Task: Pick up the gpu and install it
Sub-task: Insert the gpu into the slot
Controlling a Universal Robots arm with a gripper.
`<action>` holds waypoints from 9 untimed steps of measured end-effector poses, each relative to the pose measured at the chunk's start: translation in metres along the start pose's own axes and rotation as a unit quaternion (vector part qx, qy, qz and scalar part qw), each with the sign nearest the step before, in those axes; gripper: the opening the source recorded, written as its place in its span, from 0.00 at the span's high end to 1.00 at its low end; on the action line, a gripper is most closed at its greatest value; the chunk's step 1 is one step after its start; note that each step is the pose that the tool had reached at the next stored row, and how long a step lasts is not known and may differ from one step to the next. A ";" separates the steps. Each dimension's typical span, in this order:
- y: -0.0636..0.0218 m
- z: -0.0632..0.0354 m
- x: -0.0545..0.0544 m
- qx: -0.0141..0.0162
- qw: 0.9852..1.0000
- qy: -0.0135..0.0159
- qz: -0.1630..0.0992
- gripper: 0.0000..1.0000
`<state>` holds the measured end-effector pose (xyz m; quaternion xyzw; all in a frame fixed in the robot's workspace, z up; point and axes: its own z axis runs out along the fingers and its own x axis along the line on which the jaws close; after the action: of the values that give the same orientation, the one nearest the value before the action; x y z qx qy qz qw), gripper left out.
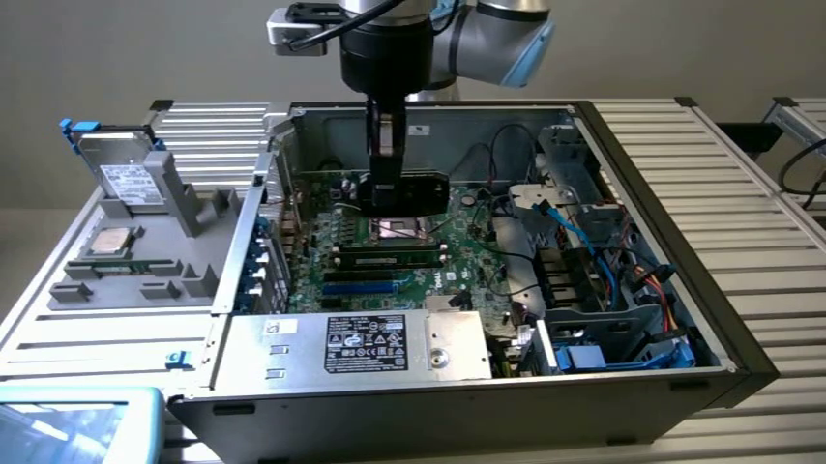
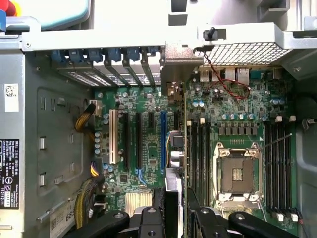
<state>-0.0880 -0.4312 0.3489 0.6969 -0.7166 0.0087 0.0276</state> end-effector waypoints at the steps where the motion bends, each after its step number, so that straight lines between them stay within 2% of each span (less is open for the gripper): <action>1: 0.0000 0.0016 0.000 0.000 1.000 0.000 0.000 0.72; 3: 0.0002 0.0044 0.000 0.000 1.000 0.002 0.000 0.72; 7: 0.0010 0.0083 0.000 0.000 1.000 0.008 0.000 0.72; 9: 0.0018 0.0091 0.001 0.000 1.000 0.008 -0.001 0.72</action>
<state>-0.0901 -0.4327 0.3399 0.6978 -0.7154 0.0147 0.0335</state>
